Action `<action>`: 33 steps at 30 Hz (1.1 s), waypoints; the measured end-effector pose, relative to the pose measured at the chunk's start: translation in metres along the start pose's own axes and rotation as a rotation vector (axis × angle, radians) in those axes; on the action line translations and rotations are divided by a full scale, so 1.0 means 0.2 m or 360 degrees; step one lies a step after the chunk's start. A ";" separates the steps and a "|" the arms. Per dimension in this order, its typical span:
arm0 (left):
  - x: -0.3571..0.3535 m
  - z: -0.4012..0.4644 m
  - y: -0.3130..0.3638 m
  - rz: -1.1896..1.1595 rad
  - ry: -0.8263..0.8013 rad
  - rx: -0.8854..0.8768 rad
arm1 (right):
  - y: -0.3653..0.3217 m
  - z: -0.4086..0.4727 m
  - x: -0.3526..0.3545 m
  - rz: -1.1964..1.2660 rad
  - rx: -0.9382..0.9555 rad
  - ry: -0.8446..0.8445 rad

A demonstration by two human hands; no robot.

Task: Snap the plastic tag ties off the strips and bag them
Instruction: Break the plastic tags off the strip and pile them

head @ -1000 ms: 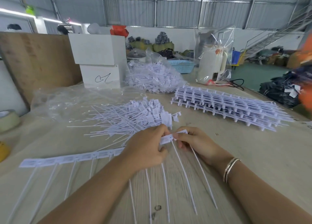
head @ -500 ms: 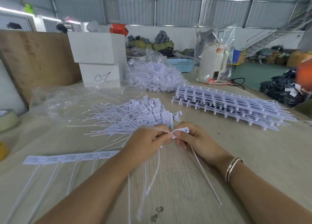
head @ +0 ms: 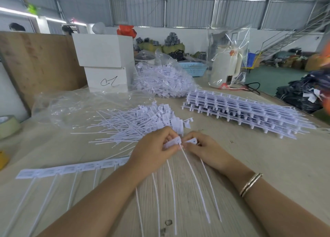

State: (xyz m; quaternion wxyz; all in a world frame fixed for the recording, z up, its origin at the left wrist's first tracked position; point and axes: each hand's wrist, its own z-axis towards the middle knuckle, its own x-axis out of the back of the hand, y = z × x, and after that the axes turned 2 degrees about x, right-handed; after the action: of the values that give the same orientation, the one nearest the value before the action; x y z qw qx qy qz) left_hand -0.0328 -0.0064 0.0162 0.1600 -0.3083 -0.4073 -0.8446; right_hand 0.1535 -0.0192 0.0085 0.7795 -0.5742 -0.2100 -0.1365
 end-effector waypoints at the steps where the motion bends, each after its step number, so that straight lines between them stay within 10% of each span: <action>1: 0.00 0.00 0.01 0.0159 -0.0002 -0.0054 | 0.00 0.00 -0.01 -0.0038 -0.0012 -0.0032; 20: 0.04 -0.01 0.04 0.0644 -0.0357 -0.0099 | -0.05 0.00 0.00 0.0389 -0.0093 0.0219; 33: 0.01 0.00 -0.02 0.0698 -0.0155 -0.0106 | -0.03 -0.02 -0.02 0.0297 0.0094 -0.0039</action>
State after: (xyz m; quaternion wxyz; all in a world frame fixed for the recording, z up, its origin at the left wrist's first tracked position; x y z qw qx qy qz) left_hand -0.0361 -0.0046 0.0157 0.3097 -0.4349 -0.3096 -0.7868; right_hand 0.1474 -0.0257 0.0106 0.8028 -0.5696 -0.1691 -0.0501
